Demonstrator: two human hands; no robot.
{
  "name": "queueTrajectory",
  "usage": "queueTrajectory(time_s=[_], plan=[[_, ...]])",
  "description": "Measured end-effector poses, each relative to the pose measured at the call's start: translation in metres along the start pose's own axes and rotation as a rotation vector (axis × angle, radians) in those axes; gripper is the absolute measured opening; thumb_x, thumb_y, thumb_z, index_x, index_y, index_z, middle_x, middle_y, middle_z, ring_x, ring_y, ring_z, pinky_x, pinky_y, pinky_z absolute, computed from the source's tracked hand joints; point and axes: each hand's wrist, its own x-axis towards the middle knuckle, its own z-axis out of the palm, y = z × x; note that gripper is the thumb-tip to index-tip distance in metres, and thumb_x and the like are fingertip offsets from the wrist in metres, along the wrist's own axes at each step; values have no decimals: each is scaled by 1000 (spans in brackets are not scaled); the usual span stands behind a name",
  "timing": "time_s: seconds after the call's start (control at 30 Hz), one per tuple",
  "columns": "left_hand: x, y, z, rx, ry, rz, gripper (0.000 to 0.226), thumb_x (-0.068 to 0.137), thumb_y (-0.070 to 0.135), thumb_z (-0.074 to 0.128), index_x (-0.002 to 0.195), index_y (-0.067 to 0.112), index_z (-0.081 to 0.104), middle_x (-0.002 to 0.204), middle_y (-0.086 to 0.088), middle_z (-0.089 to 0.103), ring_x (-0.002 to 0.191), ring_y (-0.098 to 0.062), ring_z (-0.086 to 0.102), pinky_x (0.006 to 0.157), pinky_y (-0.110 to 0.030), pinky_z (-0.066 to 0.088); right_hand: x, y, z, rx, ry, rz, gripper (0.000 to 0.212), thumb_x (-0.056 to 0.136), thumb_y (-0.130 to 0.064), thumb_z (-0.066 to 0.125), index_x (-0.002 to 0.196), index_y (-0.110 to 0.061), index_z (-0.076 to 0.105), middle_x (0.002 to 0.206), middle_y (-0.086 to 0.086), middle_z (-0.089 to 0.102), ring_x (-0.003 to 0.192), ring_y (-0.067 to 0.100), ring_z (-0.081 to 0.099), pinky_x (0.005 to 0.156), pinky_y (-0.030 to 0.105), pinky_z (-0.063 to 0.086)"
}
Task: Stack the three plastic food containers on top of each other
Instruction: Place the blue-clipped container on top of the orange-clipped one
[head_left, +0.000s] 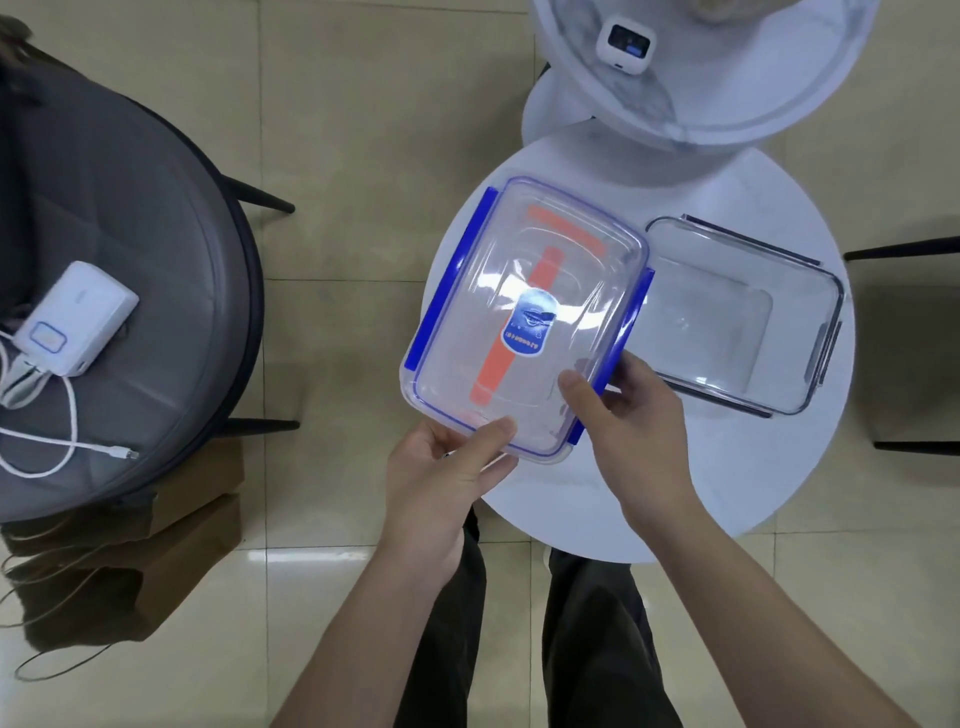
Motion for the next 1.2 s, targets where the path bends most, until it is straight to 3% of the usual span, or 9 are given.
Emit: queueTrajectory(time_s=[0.07,0.2,0.3,0.43,0.8,0.93,1.2], plan=[[3,2,-2,19,20,-17,29,79,17,84,93,4,64,109,-21,76,102,-29,77,82,-33,62,2,1,2,-26,14,-2,35,91,-24,71,124,-17,64,113,-5,73,97,13,71,64,14,56],[4,13,-7,-36,92,10,42,81,27,82,106,1,60,107,-13,79,96,-26,79,87,-41,63,3,2,1,-38,14,13,41,89,-29,72,126,-17,62,112,-6,73,100,12,71,65,15,58],[6,21,-13,-23,164,67,36,83,24,81,103,4,58,106,-15,78,95,-28,79,84,-41,65,4,3,0,-16,-13,20,39,89,-26,73,125,-16,64,112,-5,74,100,14,72,73,23,61],[6,20,-19,65,138,109,28,84,22,80,97,5,62,104,-15,78,97,-31,77,86,-42,64,2,5,-2,-20,-35,5,33,89,-24,73,120,-19,66,110,-6,75,100,17,72,80,31,63],[8,11,-19,170,146,214,38,82,28,81,106,4,62,106,-9,78,97,-26,77,84,-43,64,-1,5,-1,41,-36,18,31,89,-24,71,119,-25,63,103,-18,71,89,-5,70,61,13,56],[9,11,-22,177,130,210,40,83,28,80,108,3,62,106,-9,78,95,-24,78,83,-42,65,-1,5,1,40,-30,22,29,89,-25,71,116,-28,62,102,-19,70,90,1,71,60,12,55],[13,16,-23,152,58,216,34,83,25,80,102,4,61,107,-11,77,96,-25,78,81,-38,65,2,4,2,45,-28,14,36,90,-27,70,125,-21,62,106,-15,71,92,-4,71,61,12,56]])
